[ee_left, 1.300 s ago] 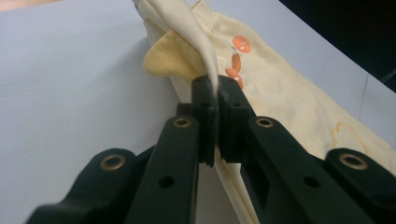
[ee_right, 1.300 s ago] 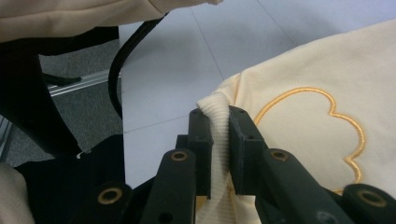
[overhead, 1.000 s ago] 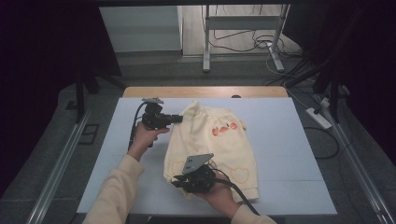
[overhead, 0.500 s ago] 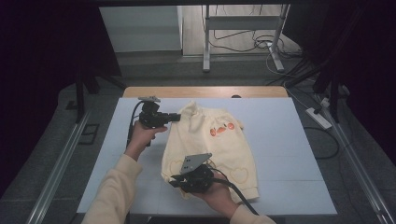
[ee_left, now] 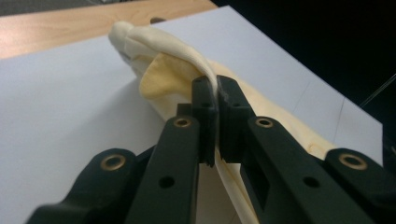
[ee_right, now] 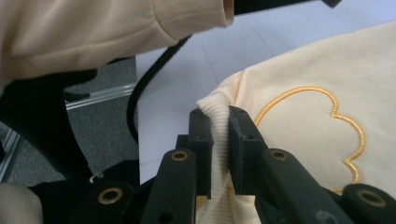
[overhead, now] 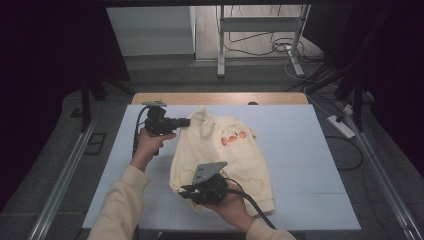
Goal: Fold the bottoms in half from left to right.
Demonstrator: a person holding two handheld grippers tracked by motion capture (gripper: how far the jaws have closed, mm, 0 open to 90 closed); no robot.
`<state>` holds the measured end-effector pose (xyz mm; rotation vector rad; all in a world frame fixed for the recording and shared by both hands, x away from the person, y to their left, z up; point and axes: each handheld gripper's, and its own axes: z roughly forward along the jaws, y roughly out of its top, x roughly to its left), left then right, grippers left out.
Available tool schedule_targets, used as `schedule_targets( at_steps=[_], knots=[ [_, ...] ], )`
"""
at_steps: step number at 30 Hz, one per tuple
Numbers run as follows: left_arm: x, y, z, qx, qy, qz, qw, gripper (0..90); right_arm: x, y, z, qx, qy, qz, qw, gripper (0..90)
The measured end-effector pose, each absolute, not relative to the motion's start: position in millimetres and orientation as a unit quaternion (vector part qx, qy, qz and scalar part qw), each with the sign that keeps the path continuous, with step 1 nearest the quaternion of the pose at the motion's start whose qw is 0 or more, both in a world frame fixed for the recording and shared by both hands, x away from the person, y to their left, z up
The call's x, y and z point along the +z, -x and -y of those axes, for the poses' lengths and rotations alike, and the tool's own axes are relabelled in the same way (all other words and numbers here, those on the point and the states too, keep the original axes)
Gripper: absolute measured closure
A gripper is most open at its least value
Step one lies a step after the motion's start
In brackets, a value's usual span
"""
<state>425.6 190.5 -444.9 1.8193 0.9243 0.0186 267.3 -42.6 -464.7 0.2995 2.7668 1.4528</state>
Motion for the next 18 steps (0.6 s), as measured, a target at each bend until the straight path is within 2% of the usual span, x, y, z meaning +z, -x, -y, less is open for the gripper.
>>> schedule_targets(
  at_steps=[18],
  knots=[
    [-447,-427,-193,0.002,-0.758,-0.390,0.522,85.9,-471,-270,35,0.462,-0.095,-0.882,-0.004,80.3]
  ],
)
